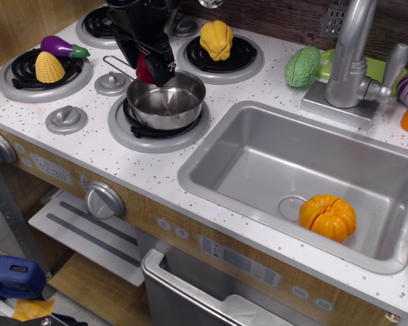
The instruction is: Put sweet potato in pan which is on stove
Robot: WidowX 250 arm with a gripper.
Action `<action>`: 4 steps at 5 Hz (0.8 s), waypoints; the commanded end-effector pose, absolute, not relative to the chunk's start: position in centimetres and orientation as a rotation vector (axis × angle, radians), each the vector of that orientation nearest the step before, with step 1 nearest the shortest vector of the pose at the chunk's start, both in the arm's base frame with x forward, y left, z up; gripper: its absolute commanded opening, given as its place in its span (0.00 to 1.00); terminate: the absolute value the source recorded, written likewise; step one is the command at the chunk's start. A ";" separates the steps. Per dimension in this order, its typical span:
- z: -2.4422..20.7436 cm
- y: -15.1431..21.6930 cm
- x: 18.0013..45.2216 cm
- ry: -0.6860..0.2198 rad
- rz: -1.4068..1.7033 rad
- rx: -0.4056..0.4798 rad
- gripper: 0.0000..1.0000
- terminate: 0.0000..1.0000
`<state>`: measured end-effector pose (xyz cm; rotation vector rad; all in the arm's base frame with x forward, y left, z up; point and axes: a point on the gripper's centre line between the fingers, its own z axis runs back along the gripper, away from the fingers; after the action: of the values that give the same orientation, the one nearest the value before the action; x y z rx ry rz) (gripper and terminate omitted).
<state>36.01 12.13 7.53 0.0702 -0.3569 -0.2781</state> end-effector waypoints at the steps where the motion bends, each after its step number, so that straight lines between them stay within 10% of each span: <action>1: 7.5 11.6 36.1 -0.406 -0.285 0.070 1.00 0.00; 4: 6.6 12.3 36.3 -0.424 -0.302 0.014 1.00 0.00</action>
<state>35.78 11.88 5.23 -0.0098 -0.3887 -0.2945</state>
